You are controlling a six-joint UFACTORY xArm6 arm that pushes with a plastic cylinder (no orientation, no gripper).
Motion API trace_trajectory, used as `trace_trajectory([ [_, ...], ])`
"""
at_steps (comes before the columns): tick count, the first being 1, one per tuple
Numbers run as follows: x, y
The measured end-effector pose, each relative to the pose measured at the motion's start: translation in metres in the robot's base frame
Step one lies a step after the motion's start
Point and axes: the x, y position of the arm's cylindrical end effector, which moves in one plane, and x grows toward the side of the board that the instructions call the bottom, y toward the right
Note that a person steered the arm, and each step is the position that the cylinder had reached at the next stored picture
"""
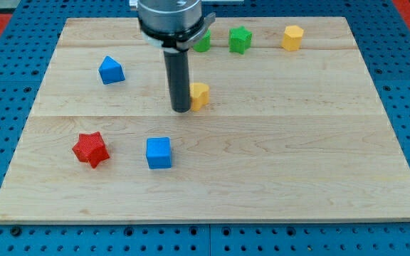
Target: Slide the yellow heart towards green circle
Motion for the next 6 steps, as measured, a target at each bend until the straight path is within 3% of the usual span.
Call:
trace_trajectory([
  [2,-0.011,0.078],
  [4,-0.061,0.019],
  [5,-0.090,0.023],
  [6,-0.090,-0.036],
])
